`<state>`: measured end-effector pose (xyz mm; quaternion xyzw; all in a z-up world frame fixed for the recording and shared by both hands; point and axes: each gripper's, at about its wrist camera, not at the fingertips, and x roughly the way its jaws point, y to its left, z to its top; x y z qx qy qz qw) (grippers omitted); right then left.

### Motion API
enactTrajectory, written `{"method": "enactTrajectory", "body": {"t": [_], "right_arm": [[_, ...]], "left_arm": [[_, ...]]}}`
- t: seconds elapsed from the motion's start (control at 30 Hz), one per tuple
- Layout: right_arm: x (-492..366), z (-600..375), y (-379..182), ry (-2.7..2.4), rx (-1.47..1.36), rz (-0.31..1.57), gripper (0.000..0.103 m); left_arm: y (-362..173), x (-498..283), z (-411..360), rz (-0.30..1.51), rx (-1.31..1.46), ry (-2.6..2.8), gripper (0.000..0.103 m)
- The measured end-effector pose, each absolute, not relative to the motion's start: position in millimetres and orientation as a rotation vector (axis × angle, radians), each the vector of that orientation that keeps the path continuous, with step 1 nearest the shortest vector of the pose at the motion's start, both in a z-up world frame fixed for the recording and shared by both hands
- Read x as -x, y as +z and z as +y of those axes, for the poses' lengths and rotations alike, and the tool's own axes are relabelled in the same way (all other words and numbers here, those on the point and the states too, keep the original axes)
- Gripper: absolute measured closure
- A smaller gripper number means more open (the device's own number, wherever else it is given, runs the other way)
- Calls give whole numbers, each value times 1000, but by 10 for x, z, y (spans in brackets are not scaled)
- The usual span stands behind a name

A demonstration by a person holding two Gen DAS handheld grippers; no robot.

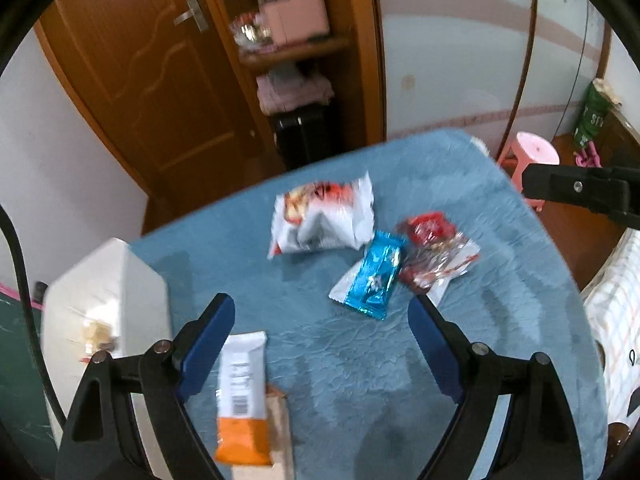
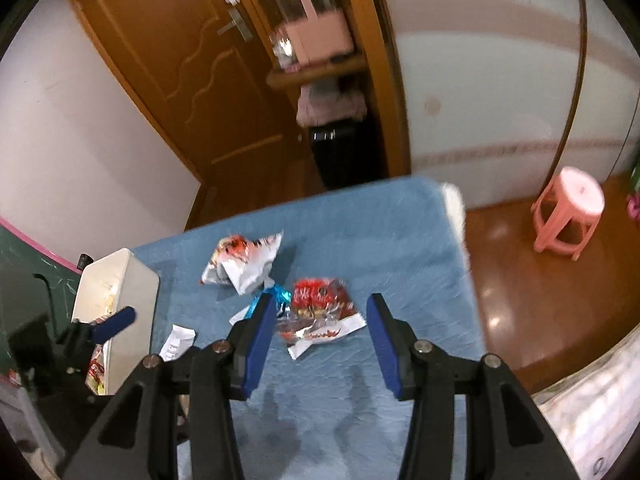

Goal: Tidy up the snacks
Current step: 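Move both tools toward the red candy bag and brown wrapped snack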

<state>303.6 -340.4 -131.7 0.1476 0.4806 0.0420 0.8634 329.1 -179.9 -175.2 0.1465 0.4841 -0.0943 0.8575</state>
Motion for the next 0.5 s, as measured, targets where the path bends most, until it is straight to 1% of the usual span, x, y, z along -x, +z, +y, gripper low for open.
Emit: {"method": "enactTrajectory", "body": {"t": [0.17, 0.3, 0.33, 0.37, 0.4, 0.5], "right_arm": [[-3265, -3326, -1749, 102, -345, 1083, 55], [-3431, -3217, -1967, 108, -341, 1116, 55], [-3478, -3180, -2034, 108, -341, 1128, 55], [-3510, -3161, -2069, 107, -343, 1134, 55], [-3541, -3145, -2115, 105, -346, 1143, 55], [-3613, -3075, -2238, 85, -321, 1159, 55]], "left_arm": [[-2157, -3488, -1836, 1094, -292, -235, 15], [-2389, -3595, -1841, 1125, -264, -223, 16], [-2437, -3628, -1836, 1131, -254, -219, 16], [-2480, -3645, -1828, 1133, -241, -213, 20], [-2502, -3663, -1816, 1132, -228, -209, 21], [-2559, -3700, -1803, 1120, -193, -199, 21]]}}
